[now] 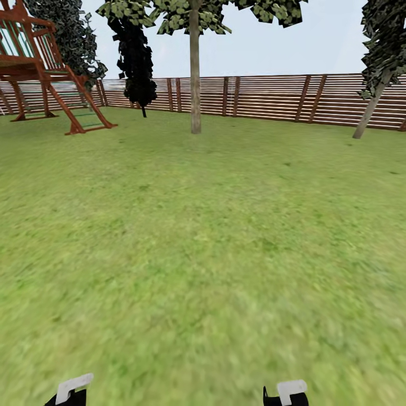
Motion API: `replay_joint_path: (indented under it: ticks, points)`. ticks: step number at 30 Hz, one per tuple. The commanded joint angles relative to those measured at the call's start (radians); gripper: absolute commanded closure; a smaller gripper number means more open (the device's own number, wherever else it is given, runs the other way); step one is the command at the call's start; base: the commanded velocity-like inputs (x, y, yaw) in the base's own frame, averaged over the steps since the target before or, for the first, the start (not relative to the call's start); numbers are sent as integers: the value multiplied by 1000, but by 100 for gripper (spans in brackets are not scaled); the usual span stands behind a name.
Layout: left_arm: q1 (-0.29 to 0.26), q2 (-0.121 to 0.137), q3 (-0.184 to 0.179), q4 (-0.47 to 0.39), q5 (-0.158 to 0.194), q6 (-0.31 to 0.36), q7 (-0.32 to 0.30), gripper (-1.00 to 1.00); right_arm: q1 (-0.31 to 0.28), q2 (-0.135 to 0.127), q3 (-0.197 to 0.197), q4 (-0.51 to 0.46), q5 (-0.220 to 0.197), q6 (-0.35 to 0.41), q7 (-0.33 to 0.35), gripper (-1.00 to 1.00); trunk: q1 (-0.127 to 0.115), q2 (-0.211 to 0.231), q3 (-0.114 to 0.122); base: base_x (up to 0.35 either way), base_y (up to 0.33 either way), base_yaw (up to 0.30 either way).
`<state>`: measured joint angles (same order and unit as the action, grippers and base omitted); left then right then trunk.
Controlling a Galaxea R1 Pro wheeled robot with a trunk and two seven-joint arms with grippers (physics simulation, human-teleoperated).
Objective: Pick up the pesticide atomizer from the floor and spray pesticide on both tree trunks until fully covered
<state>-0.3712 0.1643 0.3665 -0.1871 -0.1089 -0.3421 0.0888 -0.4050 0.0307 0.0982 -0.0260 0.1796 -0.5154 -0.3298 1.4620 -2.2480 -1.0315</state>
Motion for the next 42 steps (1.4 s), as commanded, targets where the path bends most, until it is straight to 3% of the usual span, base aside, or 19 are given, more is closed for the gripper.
replay_joint_path:
  ticks: [1,42]
  points:
    - [0,0,0,0,0,0,0,100,0,0,0,0,0,0,0,-100,0,0,0,337,0,0]
    - [0,1,1,-2,0,0,1,100,0,0,0,0,0,0,0,-100,0,0,0,337,0,0]
